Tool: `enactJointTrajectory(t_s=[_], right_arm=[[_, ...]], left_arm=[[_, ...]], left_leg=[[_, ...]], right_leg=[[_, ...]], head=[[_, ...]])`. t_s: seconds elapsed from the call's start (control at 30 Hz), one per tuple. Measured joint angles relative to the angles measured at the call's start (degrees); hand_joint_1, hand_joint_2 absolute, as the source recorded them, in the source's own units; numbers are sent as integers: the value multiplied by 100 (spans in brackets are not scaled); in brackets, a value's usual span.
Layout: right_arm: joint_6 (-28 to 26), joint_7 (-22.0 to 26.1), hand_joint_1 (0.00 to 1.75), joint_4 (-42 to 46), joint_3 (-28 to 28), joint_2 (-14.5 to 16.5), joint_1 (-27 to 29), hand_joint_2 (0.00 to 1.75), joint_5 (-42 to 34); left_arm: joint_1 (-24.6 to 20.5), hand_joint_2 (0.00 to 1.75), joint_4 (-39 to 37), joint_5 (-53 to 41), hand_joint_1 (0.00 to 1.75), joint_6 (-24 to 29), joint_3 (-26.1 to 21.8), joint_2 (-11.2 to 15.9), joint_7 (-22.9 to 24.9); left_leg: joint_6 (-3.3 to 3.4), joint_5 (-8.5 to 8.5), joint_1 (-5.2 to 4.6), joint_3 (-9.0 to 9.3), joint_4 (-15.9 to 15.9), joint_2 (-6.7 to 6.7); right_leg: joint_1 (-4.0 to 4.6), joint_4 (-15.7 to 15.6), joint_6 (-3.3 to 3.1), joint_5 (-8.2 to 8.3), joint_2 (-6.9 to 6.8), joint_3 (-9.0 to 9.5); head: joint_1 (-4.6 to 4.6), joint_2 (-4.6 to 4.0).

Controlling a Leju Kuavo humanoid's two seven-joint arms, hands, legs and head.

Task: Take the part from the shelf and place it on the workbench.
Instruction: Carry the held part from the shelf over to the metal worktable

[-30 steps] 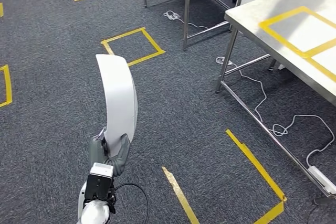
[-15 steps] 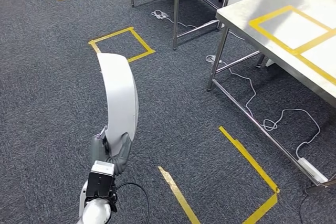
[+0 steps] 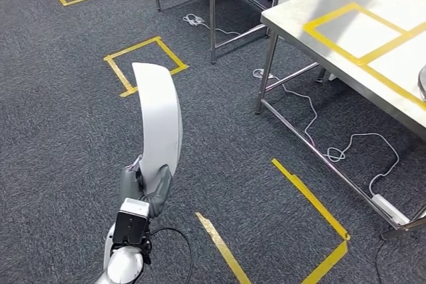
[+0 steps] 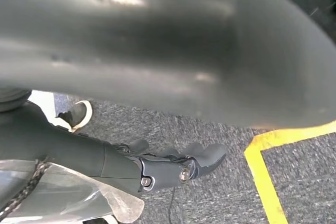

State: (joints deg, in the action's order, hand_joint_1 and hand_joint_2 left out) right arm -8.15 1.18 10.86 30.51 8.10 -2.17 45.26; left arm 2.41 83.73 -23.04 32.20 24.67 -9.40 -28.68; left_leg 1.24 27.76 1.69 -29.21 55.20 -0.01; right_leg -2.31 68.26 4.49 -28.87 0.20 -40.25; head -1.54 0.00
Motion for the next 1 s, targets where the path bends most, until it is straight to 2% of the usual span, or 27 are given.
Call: enactJointTrajectory(t_s=[0.03, 0.07, 0.1, 0.13, 0.17, 0.2, 0.27, 0.3, 0.33, 0.4, 0.43, 0.47, 0.5, 0.53, 0.57, 0.6, 0.63, 0.67, 0.73, 0.77, 0.8, 0.87, 0.9, 0.93, 0.97, 1.0], right_arm=[[8, 0, 0, 0, 10, -2, 6, 0, 1], [19, -1, 0, -3, 19, 10, 8, 0, 2], [33, -2, 0, -5, 28, 18, 3, 0, 2], [45, -4, 0, -7, 38, 22, 1, 0, 3], [54, -7, 0, -8, 48, 26, 2, 0, 4], [55, -10, 0, -6, 60, 17, 5, 0, 5], [49, -20, 0, 1, 79, 9, 19, 0, 12], [47, -28, 0, 4, 84, 7, 22, 0, 16], [45, -37, 0, 7, 85, 5, 26, 0, 20], [46, -55, 0, 7, 86, 5, 32, 0, 22], [45, -61, 0, 7, 87, 4, 37, 0, 22], [45, -64, 0, 7, 89, 2, 43, 0, 22], [45, -66, 0, 7, 91, 1, 47, 0, 23], [45, -66, 0, 7, 93, 0, 49, 0, 24], [50, -66, 0, -1, 96, 10, 53, 0, 26], [51, -66, 0, -6, 99, 14, 50, 0, 27], [55, -66, 0, -11, 103, 18, 43, 0, 29], [58, -66, 0, -16, 105, 22, 36, 0, 31], [58, -68, 0, -11, 109, 16, 21, 0, 39], [55, -68, 0, -10, 109, 14, 14, 0, 44], [51, -69, 0, -8, 110, 12, 4, 0, 50], [48, -69, 0, -7, 110, 10, -19, 0, 60], [48, -72, 0, -7, 110, 10, -20, 0, 63], [49, -74, 0, -7, 111, 9, -11, 0, 67], [49, -77, 0, -7, 111, 9, 4, 0, 70], [50, -78, 0, -7, 113, 6, 18, 0, 72]], left_arm=[[-4, 175, -14, 5, 175, -1, 1, 0, 0], [-11, 175, -24, 11, 175, -1, -1, -1, -1], [-17, 175, -31, 19, 175, -1, -1, -3, -2], [-23, 175, -33, 24, 175, -1, -1, -5, -4], [-29, 175, -36, 31, 175, 0, -1, -9, -6], [-33, 175, -40, 38, 175, 0, 0, -12, -7], [-48, 175, -46, 46, 175, 0, 3, -18, -10], [-58, 175, -47, 47, 175, -1, 5, -22, -11], [-63, 175, -49, 47, 175, -1, 7, -25, -13], [-61, 175, -61, 55, 175, -1, 7, -23, -15], [-53, 175, -68, 60, 175, -1, 5, -21, -15], [-48, 175, -75, 63, 175, -1, 5, -20, -15], [-45, 175, -79, 63, 175, -1, 5, -20, -15], [-45, 175, -80, 63, 175, -1, 5, -20, -15], [-45, 175, -83, 63, 175, -1, 5, -17, -15], [-42, 175, -86, 63, 175, -1, 5, -17, -15], [-42, 175, -90, 63, 175, -1, 5, -16, -15], [-45, 175, -94, 62, 175, -1, 5, -18, -15], [-55, 175, -96, 60, 175, -1, 7, -37, -16], [-58, 175, -96, 60, 175, -1, 7, -48, -17], [-62, 175, -97, 59, 175, -1, 7, -56, -19], [-66, 175, -99, 59, 175, -1, 5, -62, -21], [-66, 175, -102, 59, 175, -1, 7, -63, -22], [-61, 175, -106, 60, 175, -1, 9, -64, -22], [-55, 175, -111, 60, 175, -1, 9, -64, -22], [-51, 175, -115, 61, 175, -1, 9, -64, -22]], left_leg=[[-63, 52, 33, 38, 26, 7], [-133, 113, 48, 62, 65, 12], [-193, 166, 49, 73, 102, 15], [-240, 206, 36, 80, 128, 16], [-270, 230, 27, 90, 137, 15], [-289, 250, 38, 112, 131, 15], [-316, 335, 66, 113, 245, 17], [-317, 428, 67, 5, 476, 17], [-304, 542, 55, -189, 838, 17], [-250, 727, 8, -765, 1715, 16], [-209, 696, -21, -1002, 1986, 16], [-153, 542, -54, -1149, 2045, 15], [-80, 265, -95, -1182, 1858, 11], [14, -64, -146, -1143, 1520, 2], [119, -310, -193, -1083, 1228, -9], [206, -460, -245, -1008, 972, -16], [274, -464, -289, -931, 800, -20], [305, -371, -314, -858, 698, -17], [289, -249, -311, -669, 425, -16], [266, -228, -283, -574, 328, -20], [248, -214, -252, -481, 268, -22], [218, -132, -208, -329, 207, -17], [207, -72, -197, -270, 203, -14], [192, -6, -186, -200, 202, -16], [179, 63, -178, -115, 202, -19], [162, 134, -169, -18, 202, -23]], right_leg=[[-36, -383, 55, 193, -27, 197], [-53, -731, 97, 295, -44, 401], [-65, -957, 85, 321, -51, 540], [-65, -1043, 45, 272, -49, 608], [-49, -1022, -32, 197, -33, 623], [-46, -991, -118, 160, -17, 620], [-21, -970, -228, 87, 9, 677], [-8, -969, -278, 49, 19, 727], [13, -971, -321, 8, 24, 778], [67, -972, -383, -90, 39, 886], [100, -972, -402, -147, 55, 952], [134, -973, -414, -211, 75, 1032], [171, -975, -422, -280, 95, 1128], [200, -979, -429, -353, 112, 1214], [219, -989, -431, -423, 120, 1284], [225, -1005, -423, -480, 132, 1329], [213, -1034, -406, -520, 129, 1349], [202, -1053, -379, -531, 116, 1387], [186, -1055, -321, -491, 76, 1442], [192, -955, -294, -449, 58, 1421], [193, -752, -267, -415, 47, 1299], [183, -90, -206, -507, 33, 818], [171, 211, -179, -643, 29, 540], [161, 381, -157, -786, 25, 311], [155, 383, -144, -851, 21, 167], [153, 228, -136, -777, 16, 105]], head=[[-3, 0], [-31, 0], [-53, 0], [-51, 0], [-45, 0], [-15, 0], [33, 0], [51, 0], [76, 0], [101, 0], [107, 0], [107, 0], [110, 0], [111, 0], [89, -1], [63, -1], [51, -1], [48, -1], [95, -1], [96, 0], [86, 0], [70, 0], [69, 0], [69, 0], [68, 0], [67, 0]])
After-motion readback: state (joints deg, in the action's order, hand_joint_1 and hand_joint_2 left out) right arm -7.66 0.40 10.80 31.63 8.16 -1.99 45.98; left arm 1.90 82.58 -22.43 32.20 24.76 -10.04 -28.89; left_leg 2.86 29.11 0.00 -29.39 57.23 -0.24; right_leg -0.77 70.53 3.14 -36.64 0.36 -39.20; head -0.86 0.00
